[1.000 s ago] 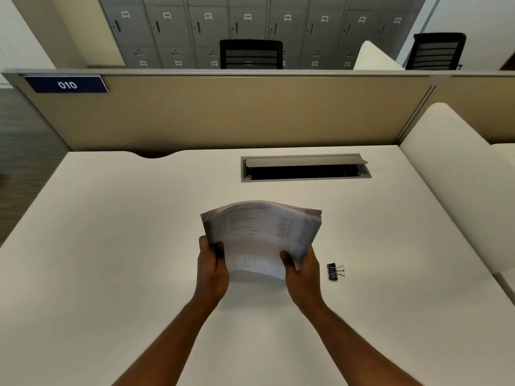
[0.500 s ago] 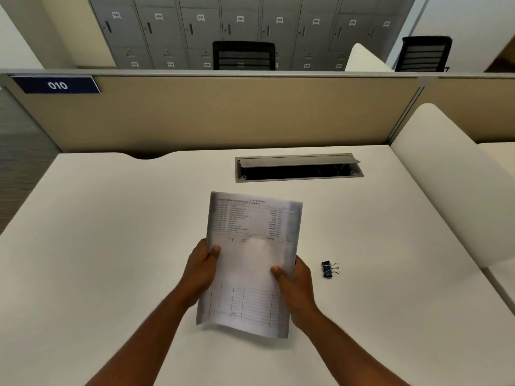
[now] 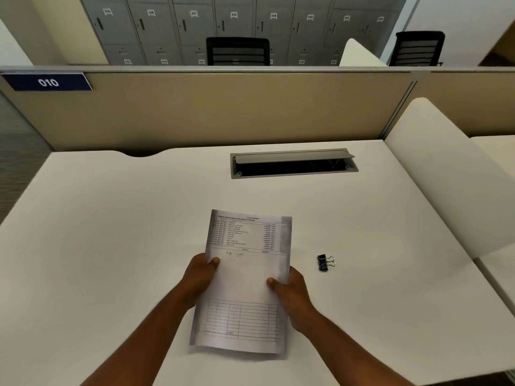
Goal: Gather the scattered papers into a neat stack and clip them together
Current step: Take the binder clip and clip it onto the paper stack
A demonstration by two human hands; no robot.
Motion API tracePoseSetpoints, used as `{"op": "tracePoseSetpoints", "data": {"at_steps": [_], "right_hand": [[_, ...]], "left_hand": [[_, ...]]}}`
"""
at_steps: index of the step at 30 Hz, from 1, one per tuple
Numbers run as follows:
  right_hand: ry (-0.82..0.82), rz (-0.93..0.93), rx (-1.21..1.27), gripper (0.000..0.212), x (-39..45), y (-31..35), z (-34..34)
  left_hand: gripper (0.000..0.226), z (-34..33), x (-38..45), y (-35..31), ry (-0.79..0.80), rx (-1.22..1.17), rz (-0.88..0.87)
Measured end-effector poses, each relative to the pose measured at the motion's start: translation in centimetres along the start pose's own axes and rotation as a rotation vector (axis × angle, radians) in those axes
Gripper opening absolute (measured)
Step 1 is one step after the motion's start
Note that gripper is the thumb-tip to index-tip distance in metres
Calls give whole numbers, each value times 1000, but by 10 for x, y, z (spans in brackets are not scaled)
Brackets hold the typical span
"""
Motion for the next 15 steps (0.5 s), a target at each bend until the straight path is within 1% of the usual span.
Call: {"op": "tracePoseSetpoints", "data": {"at_steps": [2,4,6,9,11,15], "right_hand": [[27,-33,-65,29,4,-1,-1],[-4,-18,-202,32,9,5,3],[-93,33,-309,34,14,15,18],[-263,93,-435,24,17,32,56],[-382,122,-484,18,19,38,84],[-577,167,-550,15,22,41,127]], "left_hand": [[35,5,5,9,-30,72,31],[35,14,8,15,-81,199,39],[33,21,12,15,-121,354,25],[29,24,22,8,-103,571,-22],[25,24,27,3,-78,666,-58],[21,20,28,-6,-22,810,-144]]}}
Point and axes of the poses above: each hand's wrist, its own x-axis towards the middle knuckle, its own z-axis out of the back of the hand, y = z × x, the point moved 8 cm from there along x, towards the middle knuckle, and after that the axes turned 5 degrees about -z, right-handed, at the moved point
